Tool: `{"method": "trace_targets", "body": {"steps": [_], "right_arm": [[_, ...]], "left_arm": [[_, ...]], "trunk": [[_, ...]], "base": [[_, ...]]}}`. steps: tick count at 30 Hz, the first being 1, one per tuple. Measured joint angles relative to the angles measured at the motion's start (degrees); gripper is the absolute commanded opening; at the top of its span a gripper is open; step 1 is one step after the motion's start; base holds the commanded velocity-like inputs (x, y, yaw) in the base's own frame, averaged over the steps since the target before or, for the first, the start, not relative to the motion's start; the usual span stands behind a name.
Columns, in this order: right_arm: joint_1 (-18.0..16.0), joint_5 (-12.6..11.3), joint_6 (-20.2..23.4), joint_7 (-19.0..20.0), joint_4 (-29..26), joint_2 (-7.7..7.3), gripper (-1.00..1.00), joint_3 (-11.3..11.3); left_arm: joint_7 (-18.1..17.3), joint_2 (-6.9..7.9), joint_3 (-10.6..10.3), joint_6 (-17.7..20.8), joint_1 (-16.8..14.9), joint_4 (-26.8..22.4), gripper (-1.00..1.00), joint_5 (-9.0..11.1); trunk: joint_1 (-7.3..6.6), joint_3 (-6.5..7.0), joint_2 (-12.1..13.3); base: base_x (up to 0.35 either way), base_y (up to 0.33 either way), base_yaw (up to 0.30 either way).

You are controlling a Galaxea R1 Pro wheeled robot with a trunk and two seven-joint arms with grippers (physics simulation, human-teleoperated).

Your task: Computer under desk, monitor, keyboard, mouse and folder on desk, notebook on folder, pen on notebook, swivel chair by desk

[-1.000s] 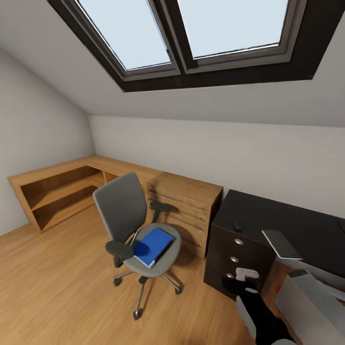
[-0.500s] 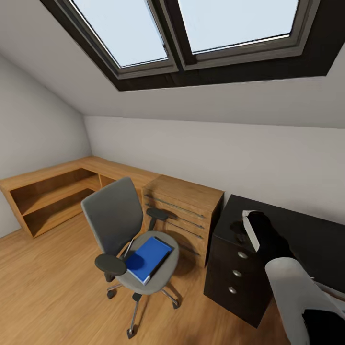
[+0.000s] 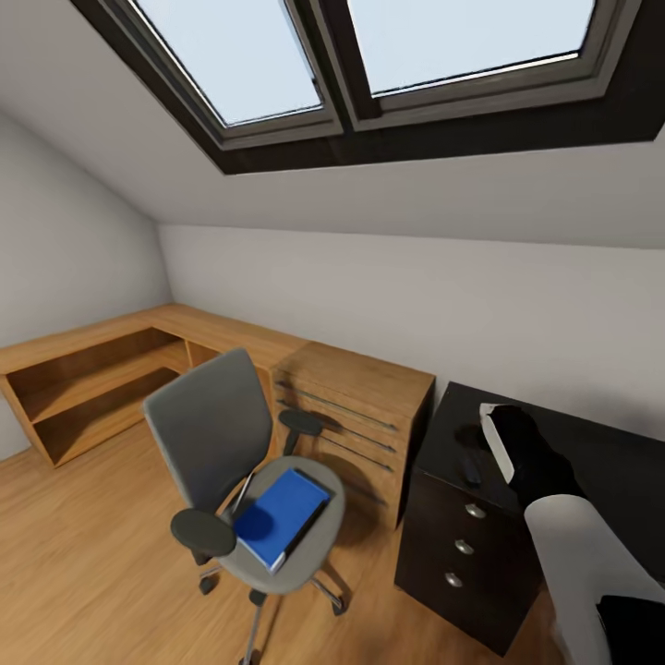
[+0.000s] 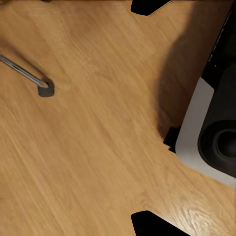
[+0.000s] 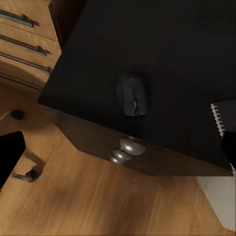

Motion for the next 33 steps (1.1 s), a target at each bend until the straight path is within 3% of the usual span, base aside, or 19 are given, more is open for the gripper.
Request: {"method": "trace_targets", "body": {"steps": [12, 23, 33], "right_arm": [[0.1, 0.1, -0.2, 0.1, 3.3, -0.23, 1.00, -0.1], [0.2, 0.1, -0.3, 0.2, 5.5, -2.56, 1.00, 0.0], [0.2, -0.1, -0.3, 1.1, 7.4, -2.61, 1.00, 0.1]], "left_arm": [[0.0, 0.00, 0.0, 0.0, 0.0, 0.0, 1.00, 0.0], [0.0, 0.04, -0.1, 0.0, 0.0, 0.0, 1.00, 0.0], [0.0, 0.04, -0.1, 0.0, 0.0, 0.0, 1.00, -0.1]], "trunk": [[0.03, 0.00, 0.0], [0.01, 0.00, 0.0], [0.01, 0.00, 0.0]], "base": [[0.221, -0.082, 0.000], [0.077, -0.055, 0.000], [0.141, -0.016, 0.000]]}}
